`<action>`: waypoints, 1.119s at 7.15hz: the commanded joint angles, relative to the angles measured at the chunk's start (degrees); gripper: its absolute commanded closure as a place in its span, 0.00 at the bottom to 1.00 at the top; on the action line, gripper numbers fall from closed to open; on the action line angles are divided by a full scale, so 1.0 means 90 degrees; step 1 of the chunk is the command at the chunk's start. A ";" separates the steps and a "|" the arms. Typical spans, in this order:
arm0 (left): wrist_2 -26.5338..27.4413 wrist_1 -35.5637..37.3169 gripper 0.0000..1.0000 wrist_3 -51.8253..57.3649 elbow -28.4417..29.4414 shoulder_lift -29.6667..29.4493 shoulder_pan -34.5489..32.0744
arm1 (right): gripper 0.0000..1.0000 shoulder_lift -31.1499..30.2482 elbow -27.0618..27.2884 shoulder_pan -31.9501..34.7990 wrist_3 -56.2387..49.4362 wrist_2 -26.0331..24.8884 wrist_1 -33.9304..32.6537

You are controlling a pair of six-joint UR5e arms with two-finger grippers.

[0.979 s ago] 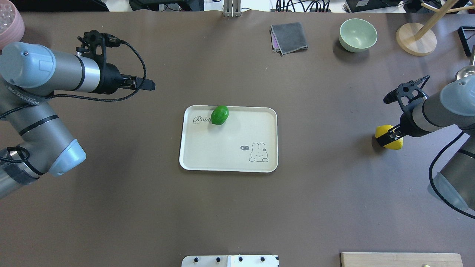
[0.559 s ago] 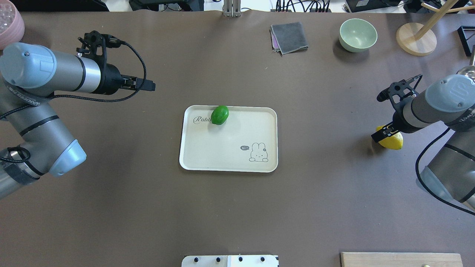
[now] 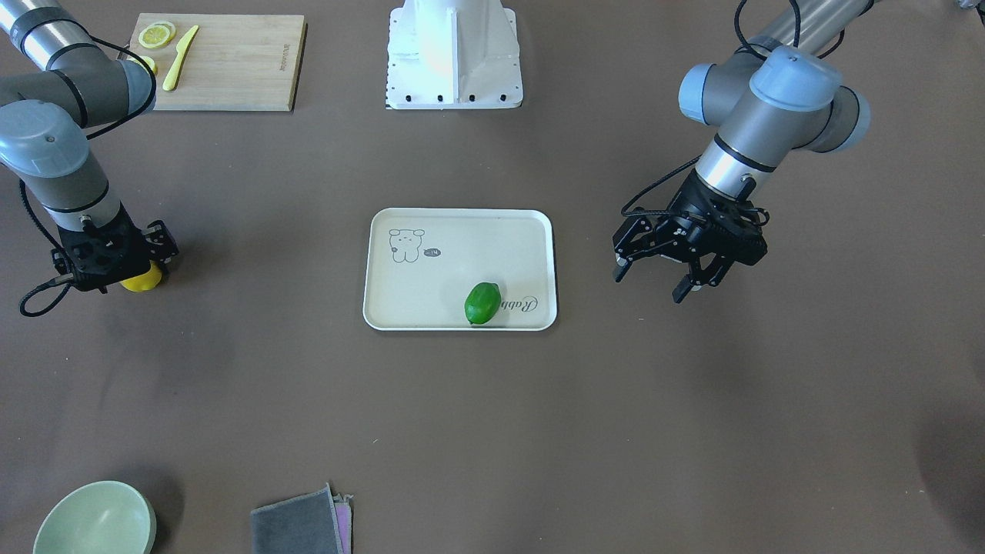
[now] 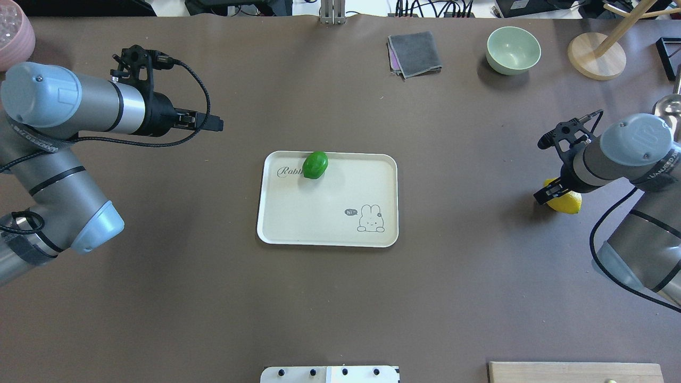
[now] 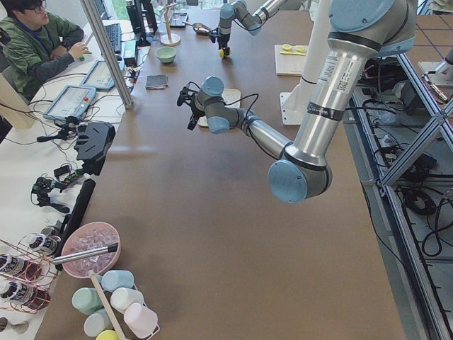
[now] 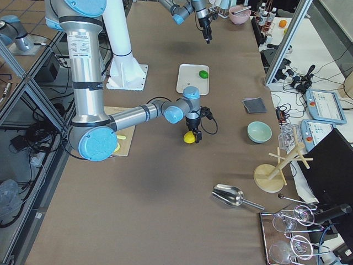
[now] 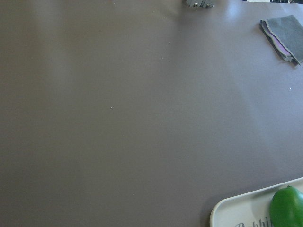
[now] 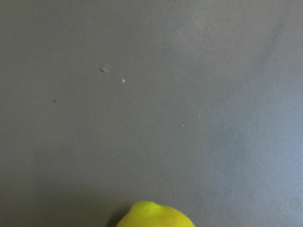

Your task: Place all lemons on tray

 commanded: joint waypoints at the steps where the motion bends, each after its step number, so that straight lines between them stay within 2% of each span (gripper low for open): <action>1: 0.0000 -0.0001 0.03 -0.0020 -0.0009 0.0000 0.0005 | 1.00 -0.0027 0.0023 -0.0008 0.0013 -0.0034 -0.0004; 2: 0.0000 -0.0010 0.03 -0.0020 -0.0009 0.0000 0.0005 | 1.00 -0.0017 0.0091 -0.0008 0.0013 -0.0034 -0.0004; 4: 0.0000 -0.0011 0.03 -0.0029 -0.0009 0.0000 0.0015 | 1.00 0.0128 0.0820 0.0060 0.0091 0.0228 -0.0546; 6: -0.0010 -0.0011 0.03 -0.0049 -0.0019 0.0000 0.0024 | 1.00 0.1140 0.0971 0.0052 0.1828 0.0366 -0.1057; 8: -0.0010 -0.0020 0.03 -0.0059 0.0001 0.0000 0.0024 | 1.00 0.2107 0.0922 -0.0541 0.3773 0.0250 -0.1184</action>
